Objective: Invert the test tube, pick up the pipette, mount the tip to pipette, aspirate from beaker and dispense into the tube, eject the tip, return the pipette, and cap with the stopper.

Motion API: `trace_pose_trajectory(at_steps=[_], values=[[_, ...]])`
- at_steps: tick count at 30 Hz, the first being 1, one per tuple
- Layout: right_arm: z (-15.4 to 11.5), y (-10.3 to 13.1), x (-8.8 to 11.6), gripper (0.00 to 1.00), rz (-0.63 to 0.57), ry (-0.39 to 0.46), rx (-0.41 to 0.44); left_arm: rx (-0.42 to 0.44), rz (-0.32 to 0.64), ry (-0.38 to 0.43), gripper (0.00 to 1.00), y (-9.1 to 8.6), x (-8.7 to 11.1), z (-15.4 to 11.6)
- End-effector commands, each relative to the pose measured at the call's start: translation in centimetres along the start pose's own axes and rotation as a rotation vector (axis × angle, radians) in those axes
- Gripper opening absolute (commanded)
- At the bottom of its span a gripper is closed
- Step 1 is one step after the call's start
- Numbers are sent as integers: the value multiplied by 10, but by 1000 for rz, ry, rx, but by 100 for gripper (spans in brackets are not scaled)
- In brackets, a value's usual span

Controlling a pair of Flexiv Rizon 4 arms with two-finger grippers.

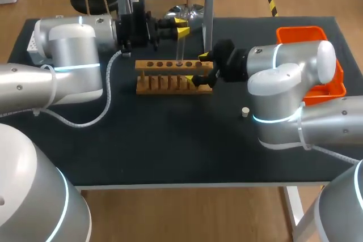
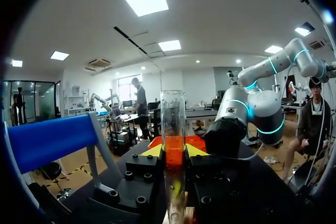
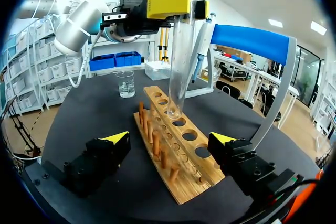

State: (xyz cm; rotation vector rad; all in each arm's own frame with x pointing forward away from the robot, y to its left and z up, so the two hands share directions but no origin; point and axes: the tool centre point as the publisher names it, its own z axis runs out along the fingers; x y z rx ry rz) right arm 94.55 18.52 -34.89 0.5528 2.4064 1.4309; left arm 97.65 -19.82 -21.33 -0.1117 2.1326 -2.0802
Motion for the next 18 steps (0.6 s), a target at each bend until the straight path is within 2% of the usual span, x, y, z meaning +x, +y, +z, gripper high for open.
trace_pose_trajectory(at_steps=[1,18], values=[[0,0,1,100,0,-2,-1,3,-3,4,0,4,-3,-2],[0,0,1,100,0,-2,-1,5,-9,8,0,14,-12,0]])
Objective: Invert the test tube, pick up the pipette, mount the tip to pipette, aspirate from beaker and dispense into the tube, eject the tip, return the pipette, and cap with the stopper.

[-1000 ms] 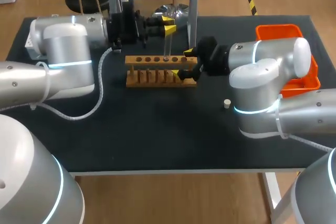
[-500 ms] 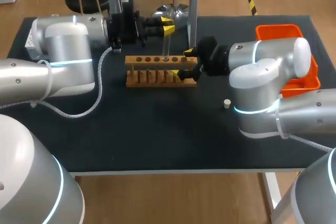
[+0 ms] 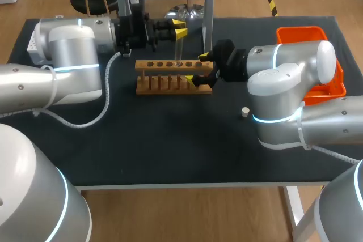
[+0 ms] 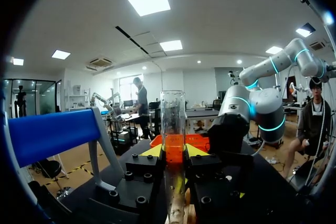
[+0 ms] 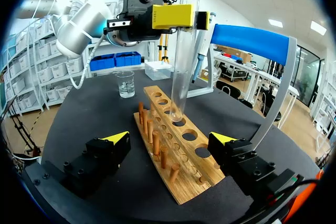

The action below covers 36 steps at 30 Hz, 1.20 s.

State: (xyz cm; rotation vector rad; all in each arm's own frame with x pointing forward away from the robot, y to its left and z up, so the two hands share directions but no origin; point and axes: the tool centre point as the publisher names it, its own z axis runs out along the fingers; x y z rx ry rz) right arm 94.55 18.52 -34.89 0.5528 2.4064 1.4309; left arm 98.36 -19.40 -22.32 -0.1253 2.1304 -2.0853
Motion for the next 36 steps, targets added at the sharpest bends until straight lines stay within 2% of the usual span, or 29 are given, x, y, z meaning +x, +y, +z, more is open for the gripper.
trace_pose_trajectory(at_steps=[1,20,36], values=[[0,0,1,100,0,-2,-1,2,-1,14,0,4,-6,3],[0,0,1,100,0,-2,-1,14,5,20,0,12,-10,5],[0,0,1,100,0,-2,-1,23,-29,5,0,21,-7,3]])
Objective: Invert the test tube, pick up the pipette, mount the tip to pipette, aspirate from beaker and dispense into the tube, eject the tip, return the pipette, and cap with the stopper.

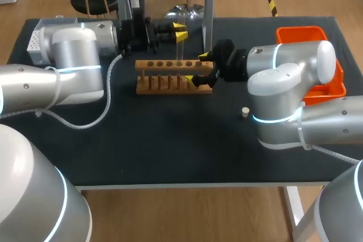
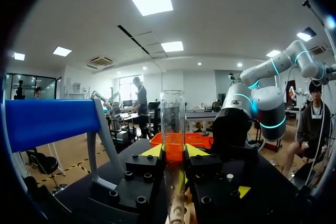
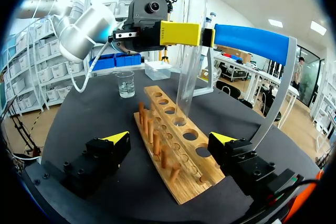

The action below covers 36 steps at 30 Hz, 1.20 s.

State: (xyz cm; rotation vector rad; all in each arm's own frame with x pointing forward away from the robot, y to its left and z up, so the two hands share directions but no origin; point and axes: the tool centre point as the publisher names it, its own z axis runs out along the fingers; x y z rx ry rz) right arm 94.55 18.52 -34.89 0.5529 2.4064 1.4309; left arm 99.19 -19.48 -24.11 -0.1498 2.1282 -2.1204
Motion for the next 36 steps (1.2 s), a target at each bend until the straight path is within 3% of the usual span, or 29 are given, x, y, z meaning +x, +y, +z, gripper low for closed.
trace_pose_trajectory(at_steps=[1,11,36], values=[[0,0,1,100,0,-2,-1,8,0,-1,0,3,-1,0],[0,0,1,100,0,-2,-1,10,-4,-1,0,7,0,-1],[0,0,1,100,0,-2,-1,-80,-20,-18,0,12,3,-13]])
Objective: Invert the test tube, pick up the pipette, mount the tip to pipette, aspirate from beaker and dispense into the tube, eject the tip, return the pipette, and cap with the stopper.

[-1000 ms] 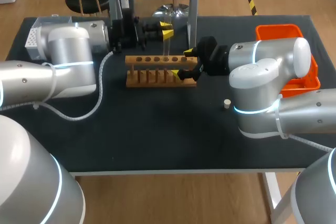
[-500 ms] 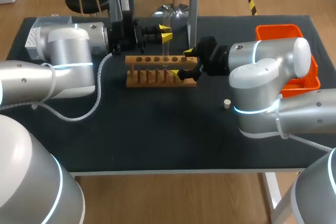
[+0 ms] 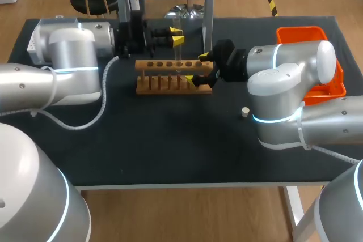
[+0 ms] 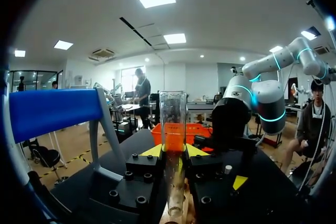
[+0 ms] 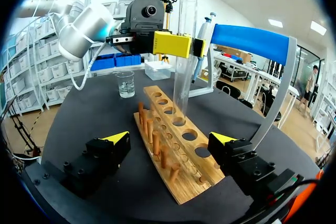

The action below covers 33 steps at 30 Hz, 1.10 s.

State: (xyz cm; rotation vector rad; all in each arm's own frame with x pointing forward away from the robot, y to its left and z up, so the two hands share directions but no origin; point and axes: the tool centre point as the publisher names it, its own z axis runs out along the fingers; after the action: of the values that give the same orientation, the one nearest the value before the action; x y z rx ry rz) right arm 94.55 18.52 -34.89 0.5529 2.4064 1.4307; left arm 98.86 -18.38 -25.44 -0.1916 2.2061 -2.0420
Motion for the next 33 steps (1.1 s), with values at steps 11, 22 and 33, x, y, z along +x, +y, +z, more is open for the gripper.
trace_pose_trajectory(at_steps=[11,22,33], values=[[0,0,1,100,0,-2,-1,1,-11,8,0,5,-1,3],[0,0,1,100,0,-2,-1,5,-8,10,0,8,-1,3],[0,0,1,100,0,-2,-1,3,14,18,0,12,-1,4]])
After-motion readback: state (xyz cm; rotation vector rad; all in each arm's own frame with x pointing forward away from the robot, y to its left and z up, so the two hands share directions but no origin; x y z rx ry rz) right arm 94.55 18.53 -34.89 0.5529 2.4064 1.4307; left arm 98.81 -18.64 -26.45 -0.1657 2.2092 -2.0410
